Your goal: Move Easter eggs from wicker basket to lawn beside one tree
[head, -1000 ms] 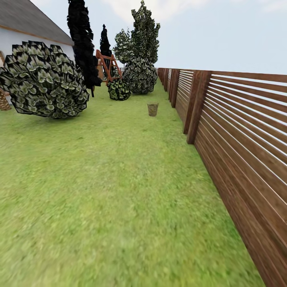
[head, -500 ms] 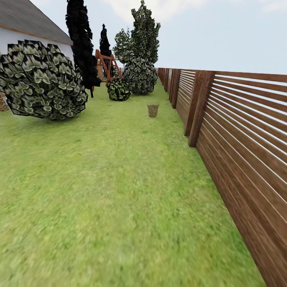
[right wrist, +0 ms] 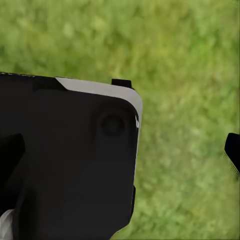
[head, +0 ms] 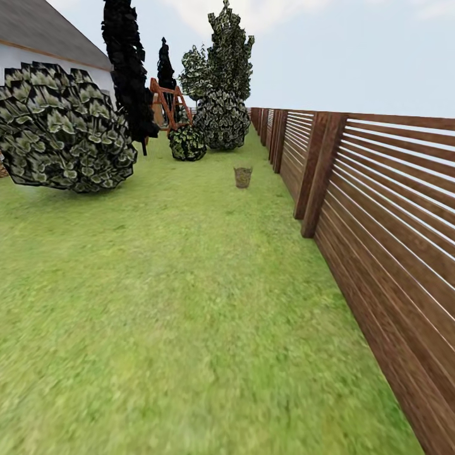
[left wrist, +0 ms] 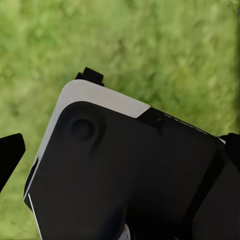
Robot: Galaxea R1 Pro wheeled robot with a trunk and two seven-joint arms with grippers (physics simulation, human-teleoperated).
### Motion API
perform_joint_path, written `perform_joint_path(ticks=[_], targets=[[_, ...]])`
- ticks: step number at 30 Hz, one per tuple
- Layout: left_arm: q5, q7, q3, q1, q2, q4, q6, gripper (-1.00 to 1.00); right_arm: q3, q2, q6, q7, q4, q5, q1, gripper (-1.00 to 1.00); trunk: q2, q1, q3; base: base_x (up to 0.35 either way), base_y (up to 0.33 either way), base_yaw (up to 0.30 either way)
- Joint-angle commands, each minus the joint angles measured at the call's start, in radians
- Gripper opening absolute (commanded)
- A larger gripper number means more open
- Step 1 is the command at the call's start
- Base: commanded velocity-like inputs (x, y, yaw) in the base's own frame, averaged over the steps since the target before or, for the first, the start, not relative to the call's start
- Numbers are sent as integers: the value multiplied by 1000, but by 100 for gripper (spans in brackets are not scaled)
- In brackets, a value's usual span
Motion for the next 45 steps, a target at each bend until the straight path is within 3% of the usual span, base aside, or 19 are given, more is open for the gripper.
perform_joint_path(ticks=[1,45], targets=[[0,0,0,0,0,0,0,100,0,0,0,0,0,0,0,100,0,0,0,333,0,0],[0,0,0,0,-1,-1,0,100,0,0,0,0,0,0,0,100,0,0,0,333,0,0]])
